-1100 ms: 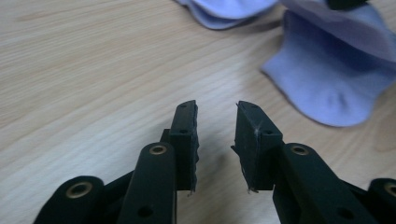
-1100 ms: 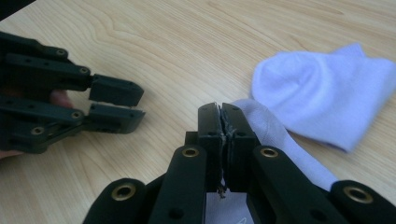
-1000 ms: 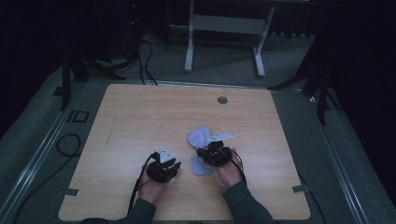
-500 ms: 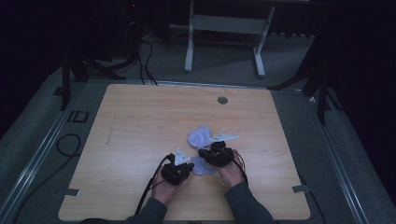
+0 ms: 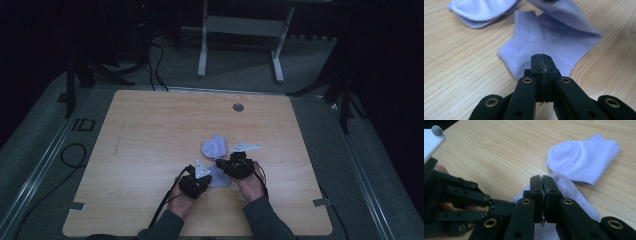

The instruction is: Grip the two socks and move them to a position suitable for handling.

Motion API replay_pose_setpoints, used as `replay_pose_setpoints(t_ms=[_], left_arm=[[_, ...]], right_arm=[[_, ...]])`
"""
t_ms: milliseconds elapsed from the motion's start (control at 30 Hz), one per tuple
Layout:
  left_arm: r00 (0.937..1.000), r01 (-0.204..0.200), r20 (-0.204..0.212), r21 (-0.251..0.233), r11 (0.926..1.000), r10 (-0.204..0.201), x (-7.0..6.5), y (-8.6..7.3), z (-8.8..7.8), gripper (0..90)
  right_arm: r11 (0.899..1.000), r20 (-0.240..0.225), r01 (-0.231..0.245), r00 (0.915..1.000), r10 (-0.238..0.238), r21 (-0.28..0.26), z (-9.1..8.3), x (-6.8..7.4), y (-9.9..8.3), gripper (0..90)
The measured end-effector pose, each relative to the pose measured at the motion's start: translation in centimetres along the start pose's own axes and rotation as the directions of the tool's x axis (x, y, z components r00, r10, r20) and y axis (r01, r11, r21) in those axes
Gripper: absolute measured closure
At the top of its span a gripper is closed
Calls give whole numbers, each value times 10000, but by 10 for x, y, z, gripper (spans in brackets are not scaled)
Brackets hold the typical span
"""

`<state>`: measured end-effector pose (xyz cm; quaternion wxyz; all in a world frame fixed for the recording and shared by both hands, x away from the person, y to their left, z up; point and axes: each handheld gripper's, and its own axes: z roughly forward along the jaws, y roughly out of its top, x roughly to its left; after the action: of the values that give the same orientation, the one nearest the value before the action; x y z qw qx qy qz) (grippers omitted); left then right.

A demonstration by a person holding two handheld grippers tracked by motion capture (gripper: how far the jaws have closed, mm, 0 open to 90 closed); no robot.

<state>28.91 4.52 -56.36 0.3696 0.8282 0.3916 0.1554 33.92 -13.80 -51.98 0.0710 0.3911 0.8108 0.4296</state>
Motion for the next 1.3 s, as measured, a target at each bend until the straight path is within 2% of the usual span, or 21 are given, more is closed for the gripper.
replay_pose_setpoints(t_ms=[133,333,433,600,767,1000,1100,1300], left_arm=[[9997,207,-105,-18,9998,-207,6,-5,-5,897],[9990,192,-392,23,9998,-191,9,-10,-12,896],[9988,149,-465,40,9999,-147,7,-13,-15,896],[9990,276,-358,74,9996,-273,7,-17,-19,895],[9990,364,-249,132,9992,-361,7,-20,-23,889],[9990,394,-233,165,9991,-390,6,-21,-25,868],[9990,384,-239,175,9991,-380,6,-21,-26,845],[9987,415,-308,170,9990,-410,9,-21,-27,802]], right_arm=[[9999,119,-66,9999,67,-111,-8,-3,-5,875],[9994,234,-299,9993,302,-147,-20,-12,-20,874],[9996,568,-256,9980,262,-120,-28,-15,-27,873],[9996,964,-296,9949,294,15,-38,-23,-39,869],[9978,1216,-666,9904,661,-5,-47,-31,-53,855],[9954,1784,-901,9805,828,330,-54,-40,-67,839],[9939,1854,-1071,9775,1002,276,-56,-43,-70,826],[9951,1880,-992,9774,971,16,-58,-43,-71,795]])
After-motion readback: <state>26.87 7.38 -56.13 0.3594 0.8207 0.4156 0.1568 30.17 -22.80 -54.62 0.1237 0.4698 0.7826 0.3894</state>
